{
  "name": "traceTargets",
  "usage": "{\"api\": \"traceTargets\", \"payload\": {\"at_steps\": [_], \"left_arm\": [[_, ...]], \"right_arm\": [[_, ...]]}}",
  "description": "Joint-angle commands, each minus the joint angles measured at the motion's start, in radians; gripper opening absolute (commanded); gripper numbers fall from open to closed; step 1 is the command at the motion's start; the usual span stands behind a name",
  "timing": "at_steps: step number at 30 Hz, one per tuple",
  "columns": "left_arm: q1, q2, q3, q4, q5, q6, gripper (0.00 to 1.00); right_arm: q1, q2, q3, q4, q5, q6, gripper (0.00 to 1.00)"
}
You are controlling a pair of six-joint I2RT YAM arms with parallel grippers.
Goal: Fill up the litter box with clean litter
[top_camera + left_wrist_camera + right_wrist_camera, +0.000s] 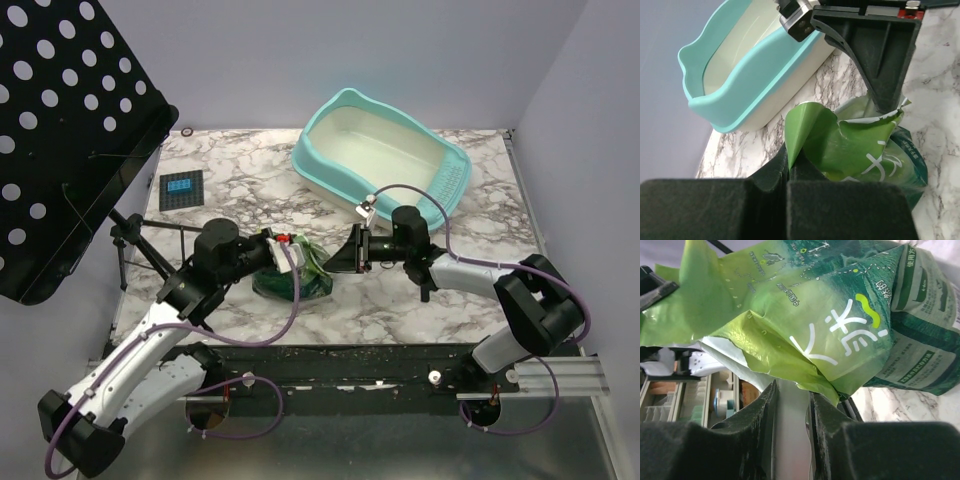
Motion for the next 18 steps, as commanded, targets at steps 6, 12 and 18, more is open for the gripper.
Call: {"api": "traceTargets", "payload": {"at_steps": [6,12,18], "left_arm": [[-0.069,-0.1,-0.05,-0.033,-0.023,-0.161,0.0],[-0.106,-0.15,-0.176,0.047,-0.085,-0.213,0.0],[-0.152,-0.25,-0.259,0.129,-0.101,-0.216,0.0]], "right_arm": [[0.012,-0.067,0.038,-0.096,-0.048,-0.015,0.0],[-0.016,-0.124,0.02,-0.141,-0.045,-0.019,0.0],[-0.07,-0.219,-0.02,-0.196,-0.053,-0.036,0.0]]}}
